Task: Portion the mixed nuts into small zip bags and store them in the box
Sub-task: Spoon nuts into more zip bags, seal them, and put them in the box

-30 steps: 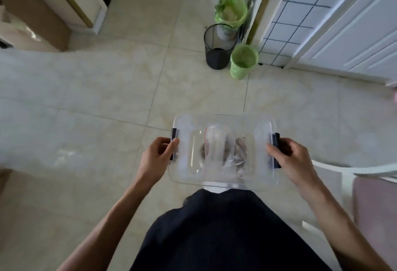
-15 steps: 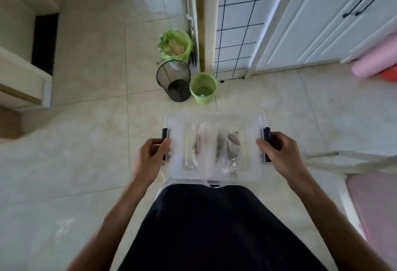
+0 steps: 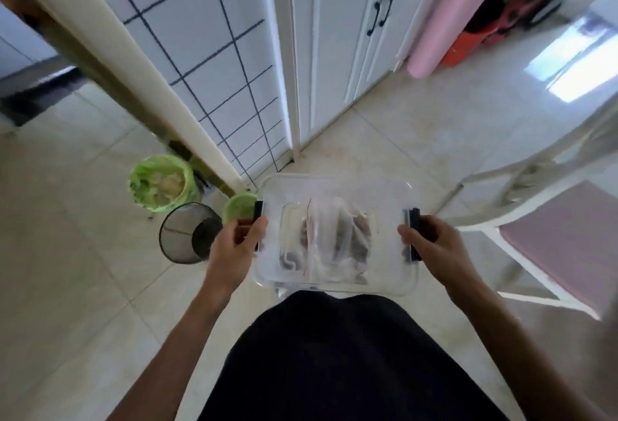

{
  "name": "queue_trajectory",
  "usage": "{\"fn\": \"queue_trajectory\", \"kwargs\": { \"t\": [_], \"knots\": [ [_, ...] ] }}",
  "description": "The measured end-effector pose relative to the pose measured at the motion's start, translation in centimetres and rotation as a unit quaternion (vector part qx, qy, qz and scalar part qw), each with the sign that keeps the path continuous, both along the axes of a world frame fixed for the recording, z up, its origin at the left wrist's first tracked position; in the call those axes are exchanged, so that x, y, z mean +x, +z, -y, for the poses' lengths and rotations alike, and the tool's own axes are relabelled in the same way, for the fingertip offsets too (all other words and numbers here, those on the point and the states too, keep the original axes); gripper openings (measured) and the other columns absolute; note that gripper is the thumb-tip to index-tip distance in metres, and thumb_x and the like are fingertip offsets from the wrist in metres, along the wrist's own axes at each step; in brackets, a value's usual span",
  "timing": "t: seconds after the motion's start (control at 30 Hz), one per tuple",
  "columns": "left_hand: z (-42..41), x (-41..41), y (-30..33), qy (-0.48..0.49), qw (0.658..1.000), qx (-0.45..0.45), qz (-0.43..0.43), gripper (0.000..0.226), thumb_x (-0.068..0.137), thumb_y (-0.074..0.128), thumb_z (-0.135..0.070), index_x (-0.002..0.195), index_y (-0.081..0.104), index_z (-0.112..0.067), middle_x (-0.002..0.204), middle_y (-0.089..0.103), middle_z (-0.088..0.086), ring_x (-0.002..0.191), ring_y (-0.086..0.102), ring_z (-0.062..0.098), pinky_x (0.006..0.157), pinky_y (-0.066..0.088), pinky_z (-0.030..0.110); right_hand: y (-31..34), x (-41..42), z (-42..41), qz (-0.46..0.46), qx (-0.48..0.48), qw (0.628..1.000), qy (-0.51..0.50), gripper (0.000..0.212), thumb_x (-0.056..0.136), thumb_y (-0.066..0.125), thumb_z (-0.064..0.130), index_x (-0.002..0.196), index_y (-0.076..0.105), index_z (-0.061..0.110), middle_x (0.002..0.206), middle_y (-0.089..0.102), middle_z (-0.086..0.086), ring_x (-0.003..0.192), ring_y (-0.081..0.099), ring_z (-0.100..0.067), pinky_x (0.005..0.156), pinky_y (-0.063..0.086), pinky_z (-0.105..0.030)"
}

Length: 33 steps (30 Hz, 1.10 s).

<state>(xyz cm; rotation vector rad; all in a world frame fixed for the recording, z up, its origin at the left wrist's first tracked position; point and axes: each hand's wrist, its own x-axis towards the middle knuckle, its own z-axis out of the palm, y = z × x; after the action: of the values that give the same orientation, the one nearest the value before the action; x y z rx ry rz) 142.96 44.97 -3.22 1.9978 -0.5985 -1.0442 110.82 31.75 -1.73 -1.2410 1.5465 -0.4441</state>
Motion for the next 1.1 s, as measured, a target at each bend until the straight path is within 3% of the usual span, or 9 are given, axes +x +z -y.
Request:
{"fn": "queue_trajectory", "kwargs": {
  "t": [0.1, 0.3, 0.4, 0.47, 0.6, 0.7, 0.87, 1.1],
  "knots": [
    [6.5, 2.2, 0.6, -0.083, 0.997, -0.008, 0.005, 0.049, 0.079, 0.064, -0.071, 0.1, 0.068, -0.028, 0.087, 0.076, -0.01, 0.077, 0.07, -0.002, 0.065, 0.05, 0.014, 0.3, 0.5, 1.2, 0.007, -0.002, 0.996, -0.084, 0.025, 0.092, 0.077, 0.029, 0.114, 0.071, 0.019, 0.095, 0.076, 0.001, 0.08, 0.072, -0.009, 0.057, 0.055, -0.016],
    [18.6, 1.4, 0.9, -0.209, 0.978, -0.005, 0.006, 0.039, 0.082, 0.063, -0.063, 0.096, 0.066, -0.027, 0.089, 0.074, -0.004, 0.071, 0.068, -0.006, 0.061, 0.052, 0.01, 0.5, -0.7, 4.1, 0.032, -0.017, 0.979, -0.201, 0.029, 0.091, 0.079, 0.028, 0.115, 0.071, 0.016, 0.097, 0.076, -0.003, 0.083, 0.074, -0.017, 0.061, 0.057, -0.019],
    [24.0, -0.2, 0.5, -0.255, 0.967, 0.017, 0.007, 0.037, 0.091, 0.065, -0.056, 0.102, 0.068, -0.021, 0.091, 0.076, 0.0, 0.079, 0.074, 0.014, 0.076, 0.063, 0.034, 0.2, -2.4, 6.7, 0.038, -0.021, 0.969, -0.243, 0.02, 0.09, 0.079, 0.029, 0.107, 0.071, 0.022, 0.093, 0.076, -0.005, 0.079, 0.073, -0.017, 0.061, 0.058, -0.021],
    [28.1, -1.7, 0.0, -0.278, 0.96, 0.025, 0.009, 0.032, 0.095, 0.066, -0.051, 0.104, 0.069, -0.02, 0.09, 0.077, 0.0, 0.081, 0.075, 0.02, 0.08, 0.063, 0.043, -0.5, -3.8, 9.3, 0.044, -0.025, 0.96, -0.274, 0.014, 0.089, 0.08, 0.028, 0.101, 0.072, 0.026, 0.09, 0.075, -0.005, 0.074, 0.071, -0.013, 0.059, 0.058, -0.021],
    [36.5, -5.9, 0.1, -0.298, 0.954, 0.02, 0.02, 0.033, 0.097, 0.066, -0.05, 0.107, 0.068, -0.018, 0.094, 0.077, 0.002, 0.088, 0.075, 0.029, 0.082, 0.062, 0.046, -1.0, -7.2, 15.9, 0.051, -0.031, 0.951, -0.304, 0.015, 0.09, 0.079, 0.027, 0.103, 0.073, 0.02, 0.087, 0.073, -0.005, 0.074, 0.068, -0.015, 0.06, 0.058, -0.024],
    [42.1, -8.8, 1.0, -0.293, 0.956, 0.017, 0.028, 0.034, 0.095, 0.066, -0.053, 0.106, 0.069, -0.022, 0.092, 0.077, -0.002, 0.084, 0.075, 0.021, 0.08, 0.063, 0.041, -0.7, -10.2, 21.0, 0.06, -0.028, 0.948, -0.311, 0.026, 0.092, 0.077, 0.028, 0.113, 0.072, 0.014, 0.092, 0.074, -0.006, 0.082, 0.071, -0.021, 0.065, 0.059, -0.03],
    [50.7, -13.6, 1.9, -0.281, 0.959, 0.007, 0.027, 0.033, 0.096, 0.066, -0.051, 0.106, 0.07, -0.02, 0.09, 0.078, -0.005, 0.078, 0.074, 0.013, 0.08, 0.062, 0.043, 0.9, -14.8, 30.3, 0.064, -0.036, 0.954, -0.29, 0.028, 0.094, 0.075, 0.028, 0.119, 0.068, 0.017, 0.101, 0.075, -0.003, 0.09, 0.073, -0.017, 0.061, 0.058, -0.02],
    [62.2, -18.5, 1.8, -0.285, 0.958, -0.003, 0.016, 0.036, 0.097, 0.065, -0.051, 0.105, 0.069, -0.016, 0.091, 0.078, 0.0, 0.083, 0.076, 0.022, 0.083, 0.063, 0.048, 1.3, -19.7, 41.6, 0.059, -0.04, 0.95, -0.304, 0.021, 0.094, 0.075, 0.03, 0.113, 0.069, 0.022, 0.094, 0.075, 0.001, 0.074, 0.071, 0.0, 0.06, 0.056, -0.018]
  ]
}}
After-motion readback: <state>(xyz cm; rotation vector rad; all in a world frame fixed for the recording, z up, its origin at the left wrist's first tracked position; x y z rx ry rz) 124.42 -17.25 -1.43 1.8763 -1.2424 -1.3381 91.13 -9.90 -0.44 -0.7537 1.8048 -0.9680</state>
